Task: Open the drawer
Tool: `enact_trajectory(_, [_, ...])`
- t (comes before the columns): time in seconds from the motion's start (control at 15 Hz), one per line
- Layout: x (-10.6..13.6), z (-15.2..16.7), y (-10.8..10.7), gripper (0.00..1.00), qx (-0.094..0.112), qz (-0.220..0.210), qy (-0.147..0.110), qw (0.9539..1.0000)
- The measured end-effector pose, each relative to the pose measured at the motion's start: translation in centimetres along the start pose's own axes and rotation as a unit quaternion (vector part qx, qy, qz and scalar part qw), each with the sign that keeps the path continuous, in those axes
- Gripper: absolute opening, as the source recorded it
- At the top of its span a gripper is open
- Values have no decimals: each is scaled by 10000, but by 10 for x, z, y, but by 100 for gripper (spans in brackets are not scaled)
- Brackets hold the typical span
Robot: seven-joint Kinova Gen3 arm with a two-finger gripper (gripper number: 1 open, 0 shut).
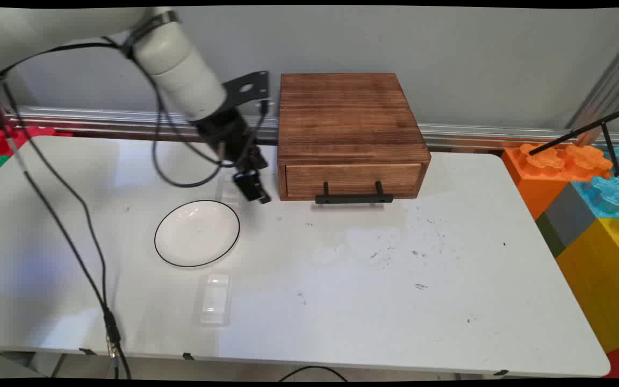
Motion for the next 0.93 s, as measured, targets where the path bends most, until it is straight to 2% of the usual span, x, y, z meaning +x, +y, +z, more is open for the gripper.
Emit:
enact_trajectory(0.47, [75, 27, -2, 100, -114, 44, 160, 9998])
enact_trajectory(0.93, [113, 56, -2, 100, -205, 4, 301, 9993])
